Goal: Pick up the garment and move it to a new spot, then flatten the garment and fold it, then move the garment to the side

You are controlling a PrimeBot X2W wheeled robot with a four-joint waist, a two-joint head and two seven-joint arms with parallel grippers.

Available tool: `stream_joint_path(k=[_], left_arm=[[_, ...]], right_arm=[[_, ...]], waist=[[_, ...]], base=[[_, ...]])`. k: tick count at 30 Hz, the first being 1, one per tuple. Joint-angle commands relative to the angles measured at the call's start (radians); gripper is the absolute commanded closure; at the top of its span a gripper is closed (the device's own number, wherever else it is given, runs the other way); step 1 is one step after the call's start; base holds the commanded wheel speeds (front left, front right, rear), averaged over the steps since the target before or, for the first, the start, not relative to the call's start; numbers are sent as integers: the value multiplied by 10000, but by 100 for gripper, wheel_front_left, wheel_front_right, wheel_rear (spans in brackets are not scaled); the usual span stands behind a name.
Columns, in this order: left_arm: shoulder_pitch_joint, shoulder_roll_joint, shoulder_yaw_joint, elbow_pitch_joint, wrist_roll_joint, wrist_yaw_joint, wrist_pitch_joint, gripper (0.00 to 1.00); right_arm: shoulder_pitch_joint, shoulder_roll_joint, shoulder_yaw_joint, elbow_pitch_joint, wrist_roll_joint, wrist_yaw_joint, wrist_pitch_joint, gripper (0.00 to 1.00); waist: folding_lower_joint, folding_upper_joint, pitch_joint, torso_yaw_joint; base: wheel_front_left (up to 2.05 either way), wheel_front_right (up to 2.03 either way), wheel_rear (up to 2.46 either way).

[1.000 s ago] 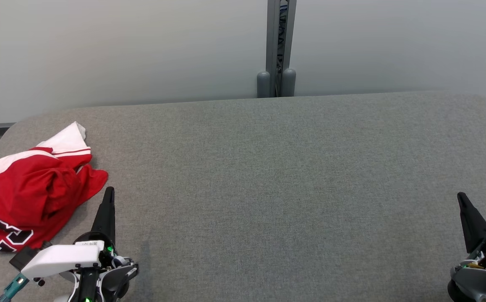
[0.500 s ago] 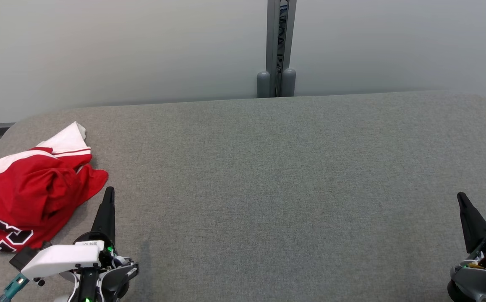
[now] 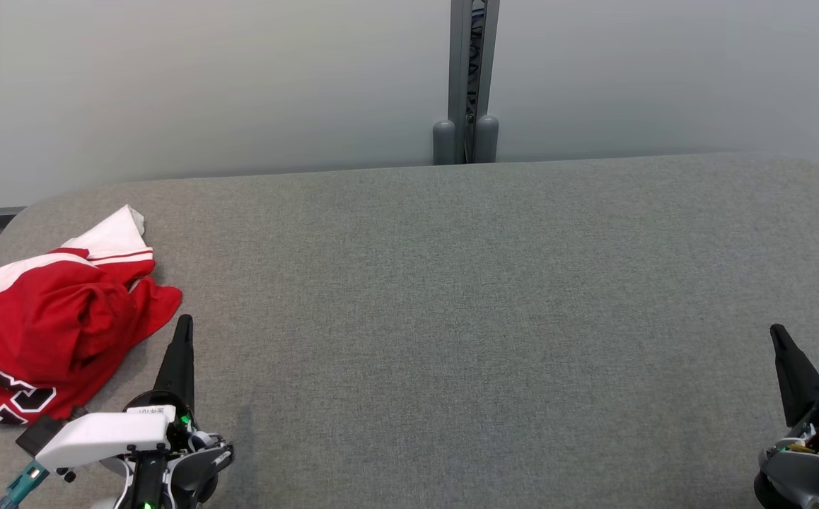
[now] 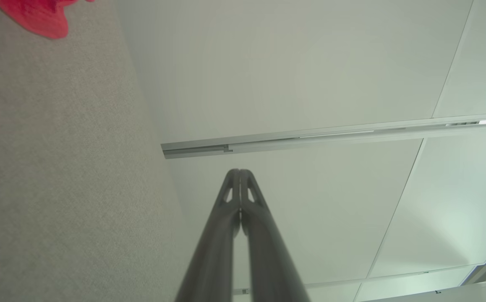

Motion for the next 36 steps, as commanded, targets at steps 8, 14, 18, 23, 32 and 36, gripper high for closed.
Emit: stream_joint_path(k=[8, 14, 18, 23, 32, 36], left_arm=[[-72, 28, 16, -42, -19, -40, 0, 100], [-72, 28, 18, -42, -19, -40, 0, 100], [-72, 28, 19, -42, -19, -40, 0, 100], [0, 0, 0, 0, 0, 0, 0, 0], [192, -38, -154, -25, -24, 1, -216, 0], [189, -34, -239, -194, 9, 0, -357, 0]], right_arm=[[-90, -9, -29, -49, -67, 4, 51, 100], [-91, -5, -33, -48, -63, 4, 56, 100], [-92, -4, -37, -48, -62, 4, 52, 100], [-2, 10, -11, 0, -27, 0, 15, 0], [224, 111, 330, -143, -93, -1, -280, 0], [234, 84, 571, -376, -219, 1, -540, 0]], waist=[[0, -1, 0, 0], [0, -1, 0, 0], [0, -1, 0, 0], [0, -1, 0, 0], [0, -1, 5, -3], [0, -1, 6, -5]], base=[[0, 0, 0], [0, 0, 0], [0, 0, 0], [0, 0, 0], [0, 0, 0], [0, 0, 0]])
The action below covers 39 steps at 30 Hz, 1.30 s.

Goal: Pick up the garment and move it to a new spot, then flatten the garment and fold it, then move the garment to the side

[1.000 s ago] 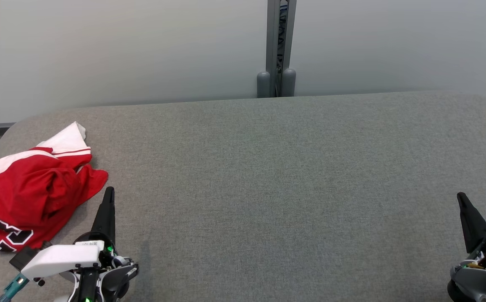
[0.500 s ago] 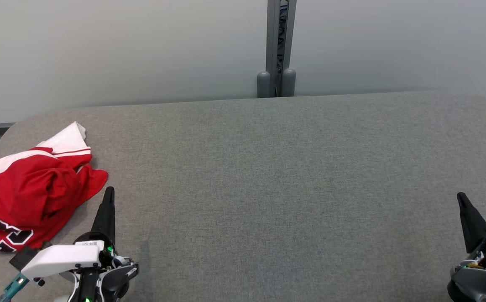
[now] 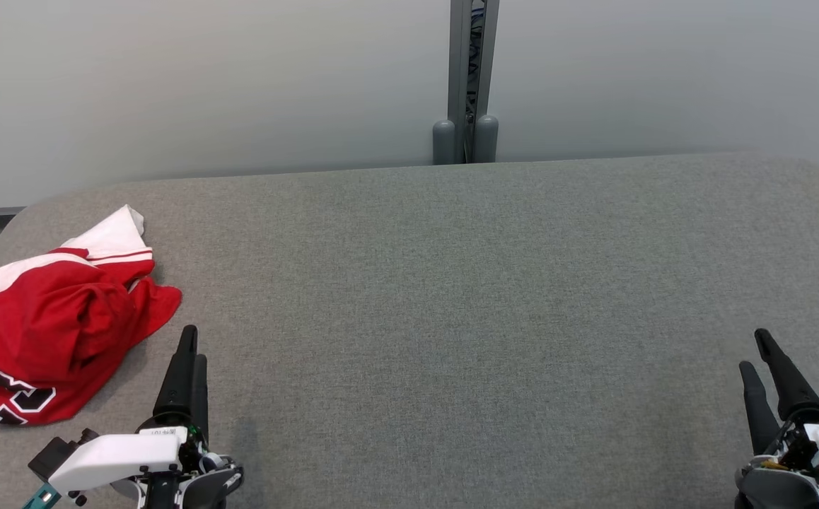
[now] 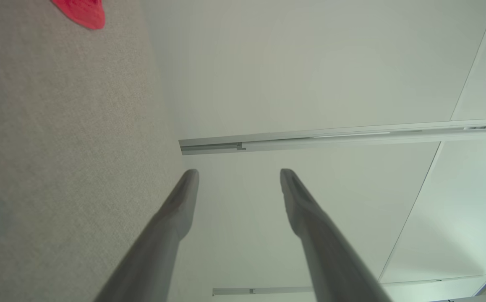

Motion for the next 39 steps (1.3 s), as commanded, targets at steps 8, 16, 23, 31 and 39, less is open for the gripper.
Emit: stream_joint_path(k=[8, 16, 23, 31, 39], left_arm=[[-268, 43, -5, -448, 692, -36, -309, 0], [-288, 49, -9, -581, 2101, 7, -516, 0], [-292, 55, -90, -799, 3745, 300, -709, 0], [-238, 61, -315, -863, 5535, 565, -912, 0], [-224, 68, -509, -913, 7135, 794, -1122, 0]], right_arm=[[-218, -328, 672, -678, -632, 44, -688, 0], [-252, -449, 1101, -962, -1654, 46, -1086, 0], [-293, -635, 1616, -1253, -3157, 48, -1450, 0], [-313, -885, 2061, -1291, -5215, 51, -1823, 0], [-278, -813, 2333, -1398, -6917, 53, -2217, 0]], waist=[[0, 0, 2, -3], [0, 0, 5, -9], [0, 0, 14, -21], [0, 0, 15, -29], [0, 0, 20, -38]], base=[[0, 0, 0], [0, 0, 0], [0, 0, 0], [0, 0, 0], [0, 0, 0]])
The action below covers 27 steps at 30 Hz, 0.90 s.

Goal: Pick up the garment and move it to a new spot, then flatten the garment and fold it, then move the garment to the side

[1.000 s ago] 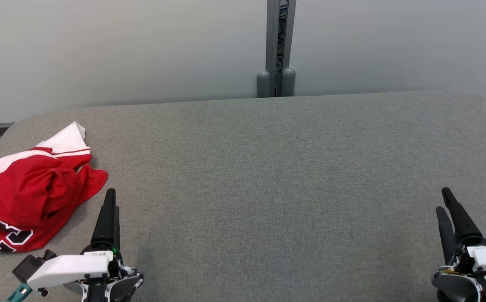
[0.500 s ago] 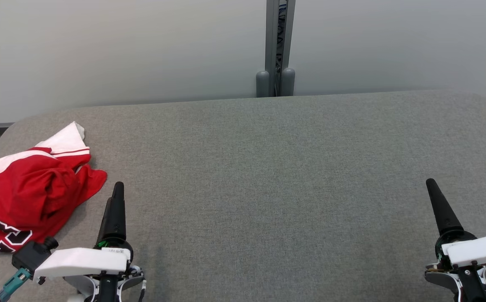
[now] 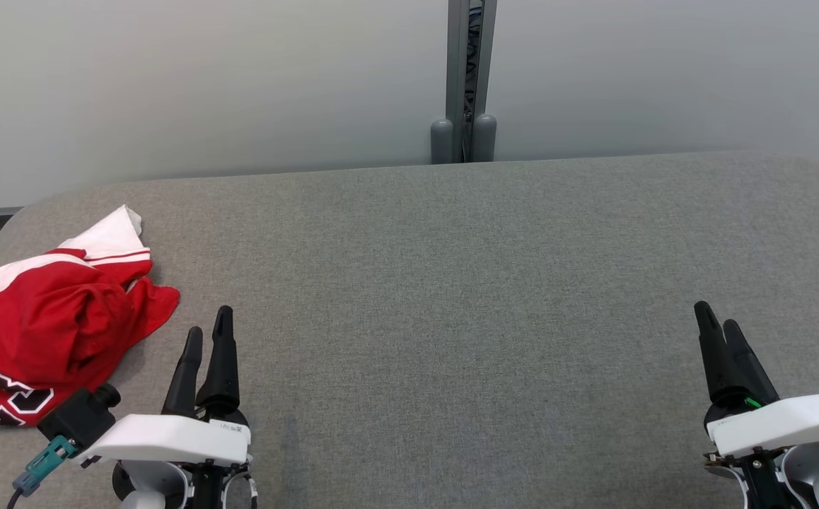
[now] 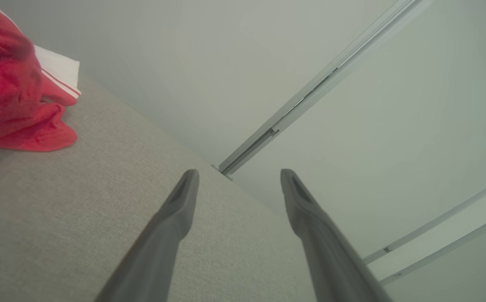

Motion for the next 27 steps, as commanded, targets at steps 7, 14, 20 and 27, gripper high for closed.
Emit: stream_joint_path(k=[7, 14, 20, 27], left_arm=[[-174, 50, -48, -240, 1253, 166, -236, 0], [-164, 54, -112, -256, 2008, 268, -375, 0], [-181, 57, -166, -281, 2534, 326, -468, 0], [-186, 62, -220, -319, 3255, 385, -603, 0]], right_arm=[[-223, -124, 125, -383, -1283, 56, -403, 0], [-183, -165, 344, -582, -2040, 58, -671, 0], [-171, -200, 487, -635, -2520, 59, -843, 0], [-142, -217, 625, -667, -3149, 61, -1080, 0]], waist=[[0, 0, 12, 7], [0, 0, 13, 11], [0, 0, 20, 8], [0, 0, 32, 10]], base=[[0, 0, 0], [0, 0, 0], [0, 0, 0], [0, 0, 0]])
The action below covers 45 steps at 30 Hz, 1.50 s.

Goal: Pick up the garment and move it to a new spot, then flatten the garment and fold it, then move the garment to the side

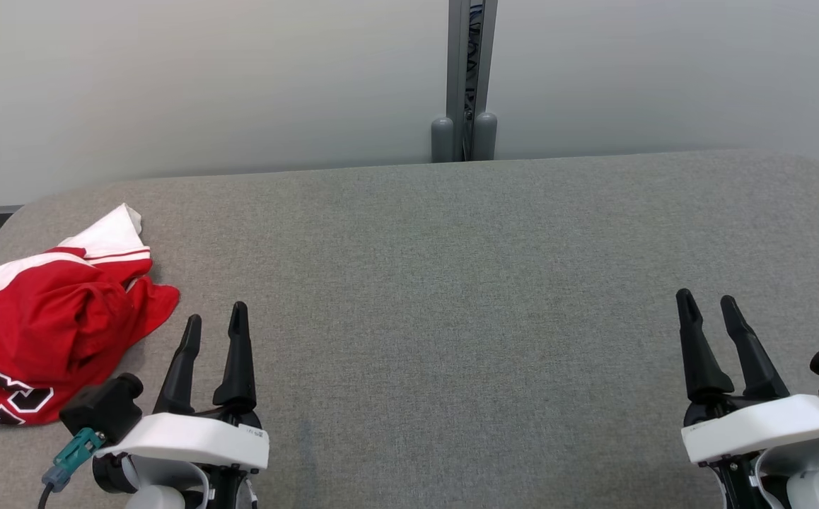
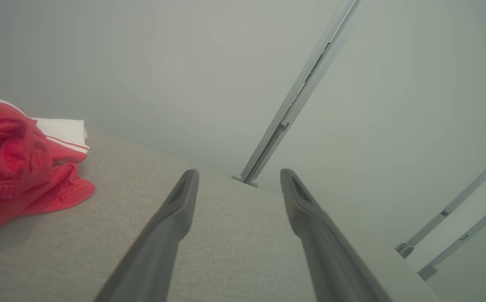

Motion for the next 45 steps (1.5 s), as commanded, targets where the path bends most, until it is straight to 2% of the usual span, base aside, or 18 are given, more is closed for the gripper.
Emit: stream_joint_path(k=[1, 45], left_arm=[[-181, 49, -4, -122, 269, 46, -80, 0], [-33, 69, -206, -120, 3908, 369, -712, 0]], right_arm=[[-138, -121, 58, -105, -240, 59, -142, 0], [-57, -191, 655, -50, -3461, 64, -1338, 0]], waist=[[0, 0, 0, 1], [0, 0, -67, -68]], base=[[0, 0, 0], [0, 0, 0]])
